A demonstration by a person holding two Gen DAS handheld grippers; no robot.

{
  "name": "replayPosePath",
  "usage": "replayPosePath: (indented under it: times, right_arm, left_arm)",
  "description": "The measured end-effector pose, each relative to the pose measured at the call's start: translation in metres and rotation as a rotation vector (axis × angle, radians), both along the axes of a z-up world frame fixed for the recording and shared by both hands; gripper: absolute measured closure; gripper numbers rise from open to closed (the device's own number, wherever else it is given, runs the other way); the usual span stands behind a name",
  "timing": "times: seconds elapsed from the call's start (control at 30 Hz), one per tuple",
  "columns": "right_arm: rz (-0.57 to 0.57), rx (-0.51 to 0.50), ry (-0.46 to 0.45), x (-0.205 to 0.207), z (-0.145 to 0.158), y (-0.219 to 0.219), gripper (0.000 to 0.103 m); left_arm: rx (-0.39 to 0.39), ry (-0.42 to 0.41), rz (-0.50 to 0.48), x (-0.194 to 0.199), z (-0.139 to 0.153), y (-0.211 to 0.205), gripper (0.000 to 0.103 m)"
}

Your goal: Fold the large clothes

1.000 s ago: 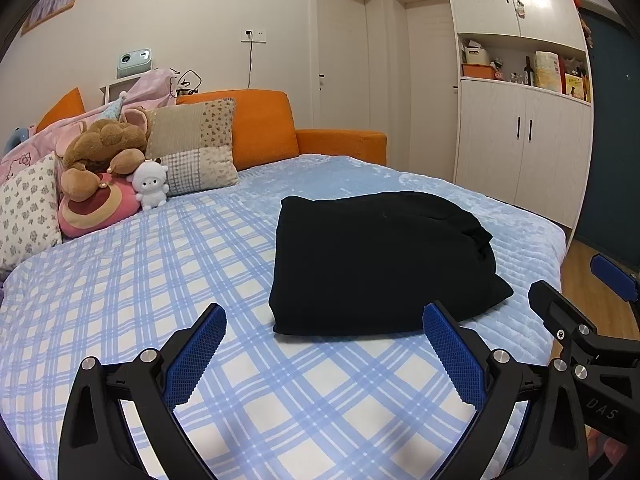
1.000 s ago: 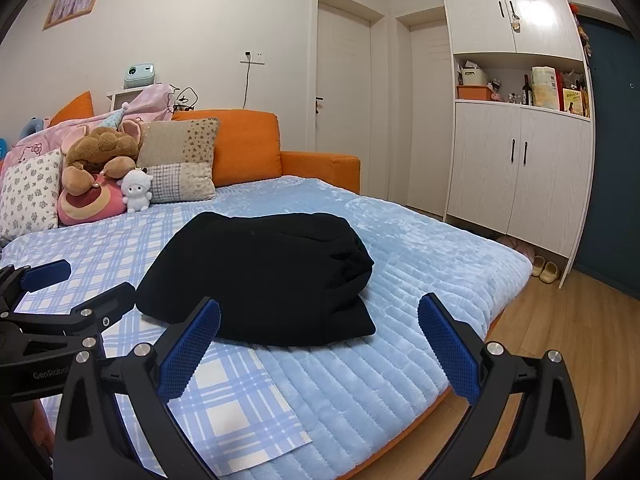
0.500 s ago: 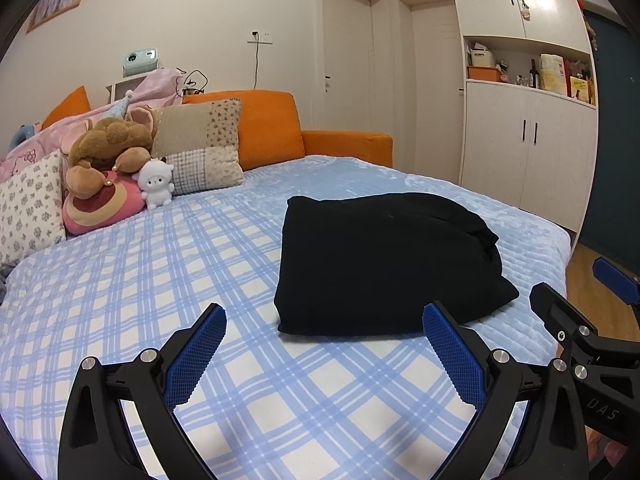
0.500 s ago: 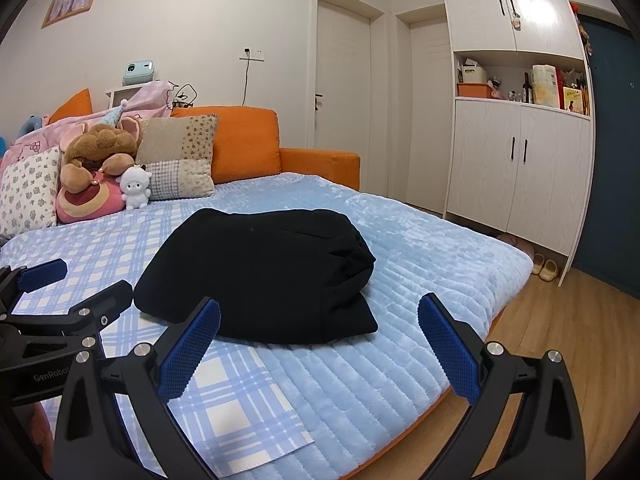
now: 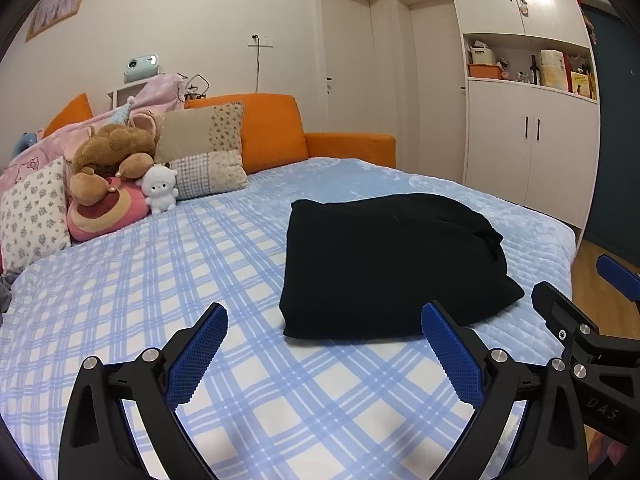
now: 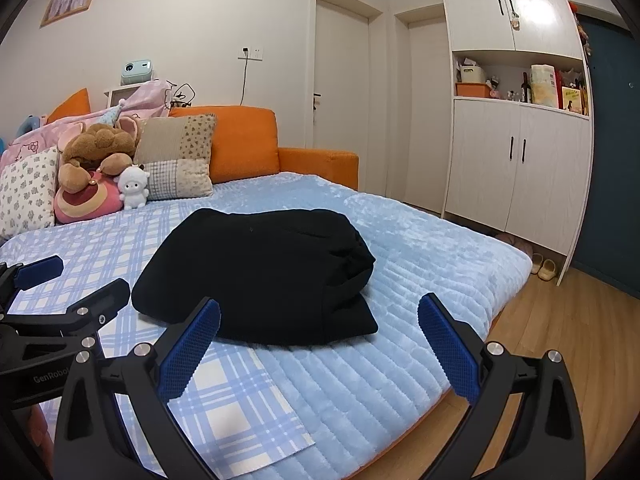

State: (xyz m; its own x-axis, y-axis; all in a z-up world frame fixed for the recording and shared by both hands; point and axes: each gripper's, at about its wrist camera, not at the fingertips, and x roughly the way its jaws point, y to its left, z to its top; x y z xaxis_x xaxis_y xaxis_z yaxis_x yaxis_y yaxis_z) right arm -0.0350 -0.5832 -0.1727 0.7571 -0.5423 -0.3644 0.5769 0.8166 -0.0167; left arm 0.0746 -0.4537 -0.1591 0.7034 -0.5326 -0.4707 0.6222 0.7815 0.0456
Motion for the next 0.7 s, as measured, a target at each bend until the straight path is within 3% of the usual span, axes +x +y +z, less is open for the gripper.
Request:
replayPosePath:
  times: [0.57, 0.7]
  right_arm:
    - [-0.005, 0.009, 0.009, 0.0, -0.0034, -0.0042, 0.005]
    - [-0.005, 0.009, 0.006, 0.0003, -0.0035, -0.0047, 0.005]
  left_arm:
    - [0.013, -0.013, 0.003, -0.0023, -0.0019, -0.0051, 0.003]
    - [0.028, 0.019, -0.016, 0.0014, -0.0037, -0.0076, 0.003]
